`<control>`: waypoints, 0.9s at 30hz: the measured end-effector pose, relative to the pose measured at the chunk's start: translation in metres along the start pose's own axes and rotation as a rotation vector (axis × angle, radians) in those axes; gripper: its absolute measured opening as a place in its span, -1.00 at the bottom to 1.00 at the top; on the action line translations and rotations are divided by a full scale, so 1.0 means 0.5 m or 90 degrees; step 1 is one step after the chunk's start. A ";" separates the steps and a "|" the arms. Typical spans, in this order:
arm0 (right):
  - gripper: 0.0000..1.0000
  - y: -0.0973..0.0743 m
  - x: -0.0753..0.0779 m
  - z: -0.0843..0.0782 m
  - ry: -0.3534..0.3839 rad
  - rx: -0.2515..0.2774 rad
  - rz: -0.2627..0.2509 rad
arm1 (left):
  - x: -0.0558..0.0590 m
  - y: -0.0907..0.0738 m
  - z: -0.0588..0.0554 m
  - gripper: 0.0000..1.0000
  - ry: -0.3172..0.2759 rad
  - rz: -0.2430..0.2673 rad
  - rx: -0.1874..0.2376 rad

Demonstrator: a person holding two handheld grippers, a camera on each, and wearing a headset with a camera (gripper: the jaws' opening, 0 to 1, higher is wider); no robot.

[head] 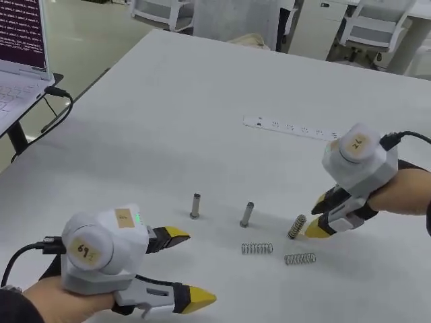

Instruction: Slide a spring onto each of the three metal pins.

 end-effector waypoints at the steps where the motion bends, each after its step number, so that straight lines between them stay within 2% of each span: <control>1: -0.45 0.000 -0.001 -0.003 0.001 -0.001 0.001 | 0.000 0.000 0.001 0.13 0.001 -0.001 0.000; 12: -0.45 0.003 -0.023 -0.039 0.009 -0.009 0.014 | 0.006 0.001 0.005 0.12 0.007 -0.004 -0.005; 27: -0.49 0.035 -0.071 -0.050 0.002 -0.003 0.047 | 0.008 -0.007 0.008 0.09 0.009 0.001 -0.009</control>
Point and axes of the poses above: the centre of the closed fingertips' face, and the gripper's own axes: y roughly forward along the fingers, x roughly to its right, z roughly out of its top, the point moved 6 cm from there along -y, roughly backward along the fingers, and after that the axes turned 1 degree about -z, right-handed, at the moved point
